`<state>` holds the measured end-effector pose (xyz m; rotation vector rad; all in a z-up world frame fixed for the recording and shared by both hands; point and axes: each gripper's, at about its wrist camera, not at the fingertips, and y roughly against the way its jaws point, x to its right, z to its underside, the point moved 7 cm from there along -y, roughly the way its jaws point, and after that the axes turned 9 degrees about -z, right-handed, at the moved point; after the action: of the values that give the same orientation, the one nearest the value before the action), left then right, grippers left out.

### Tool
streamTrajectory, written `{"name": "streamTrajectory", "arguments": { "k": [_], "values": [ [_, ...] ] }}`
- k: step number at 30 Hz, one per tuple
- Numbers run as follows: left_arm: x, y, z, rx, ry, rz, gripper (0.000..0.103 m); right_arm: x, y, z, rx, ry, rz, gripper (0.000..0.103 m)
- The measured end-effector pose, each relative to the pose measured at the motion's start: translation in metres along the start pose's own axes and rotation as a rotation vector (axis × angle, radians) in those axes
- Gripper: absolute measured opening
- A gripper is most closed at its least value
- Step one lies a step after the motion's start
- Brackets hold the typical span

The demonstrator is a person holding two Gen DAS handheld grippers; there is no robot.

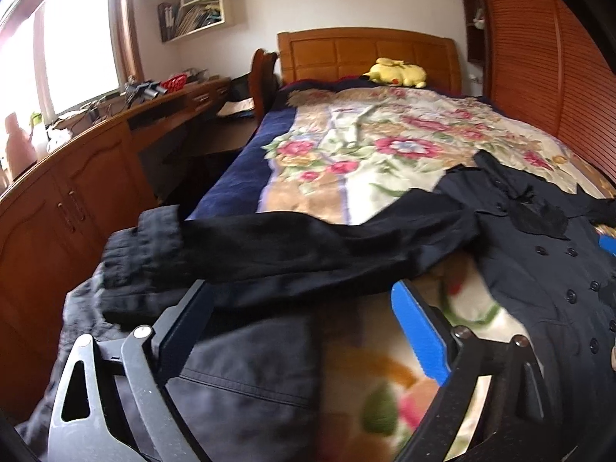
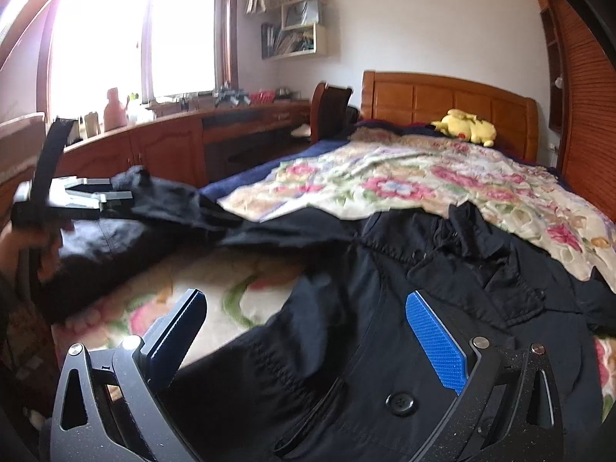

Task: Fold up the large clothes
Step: 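Grasp the coat sleeve cuff with the left gripper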

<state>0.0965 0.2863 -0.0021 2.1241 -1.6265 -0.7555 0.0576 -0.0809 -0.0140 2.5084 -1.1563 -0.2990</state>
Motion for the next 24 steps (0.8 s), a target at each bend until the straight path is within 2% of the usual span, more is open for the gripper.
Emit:
{"name": "streamTrajectory", "arguments": {
  "k": [3,6,11,18,24],
  "values": [
    [-0.025,-0.007,-0.004,-0.010,0.002,-0.046,0.092,0.004,0.000,0.004,-0.009,-0.011,-0.024,0.103],
    [-0.050,-0.016,-0.003,-0.035,0.020,-0.082,0.086,0.003,-0.003,0.006,-0.020,-0.020,-0.049,0.103],
    [-0.086,-0.037,0.007,-0.112,0.100,-0.088,0.079,-0.013,-0.011,0.000,-0.055,-0.016,-0.078,0.103],
    [-0.099,-0.072,0.023,-0.238,0.127,-0.115,0.078,-0.020,-0.017,-0.001,-0.057,-0.023,-0.103,0.103],
    [-0.107,-0.074,0.035,-0.264,0.141,-0.150,0.078,-0.022,-0.018,0.002,-0.057,-0.020,-0.123,0.103]
  ]
}}
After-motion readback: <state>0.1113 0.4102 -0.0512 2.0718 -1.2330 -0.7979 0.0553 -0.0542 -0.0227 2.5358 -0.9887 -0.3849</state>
